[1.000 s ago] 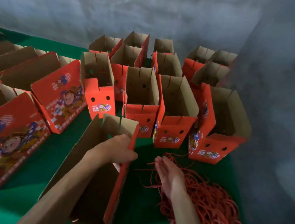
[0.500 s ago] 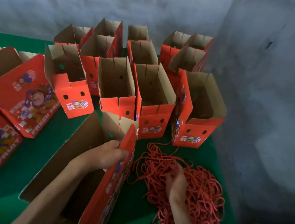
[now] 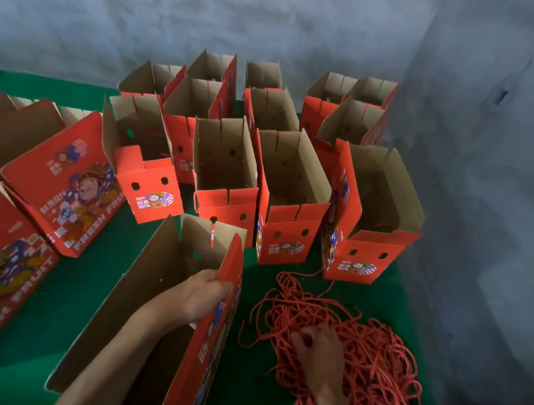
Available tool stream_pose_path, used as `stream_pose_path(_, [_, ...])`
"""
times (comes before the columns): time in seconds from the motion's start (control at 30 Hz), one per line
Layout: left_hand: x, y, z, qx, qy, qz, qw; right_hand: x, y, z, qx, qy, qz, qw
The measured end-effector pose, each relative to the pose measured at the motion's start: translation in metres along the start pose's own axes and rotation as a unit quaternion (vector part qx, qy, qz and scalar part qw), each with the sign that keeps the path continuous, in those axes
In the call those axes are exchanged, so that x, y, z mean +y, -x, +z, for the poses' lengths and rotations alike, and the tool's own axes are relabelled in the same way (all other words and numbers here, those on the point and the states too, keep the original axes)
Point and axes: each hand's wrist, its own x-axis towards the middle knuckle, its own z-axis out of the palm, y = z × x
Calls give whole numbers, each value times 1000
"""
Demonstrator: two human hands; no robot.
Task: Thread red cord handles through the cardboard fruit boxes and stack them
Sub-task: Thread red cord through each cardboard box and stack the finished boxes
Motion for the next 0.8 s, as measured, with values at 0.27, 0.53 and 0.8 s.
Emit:
stream_pose_path(0.27, [-2,6,4,33,63,4,997,-90,1,-16,4,-416,27,909])
stream_pose_path(0.53, [-18,-2,-3,47,118,-3,992,-127,3,-17,-94,-470,-8,877])
stream_pose_path(0.8, [-75,-43,-28,-14,177,-26,984,-118,15,-15,-176,-529,13,830])
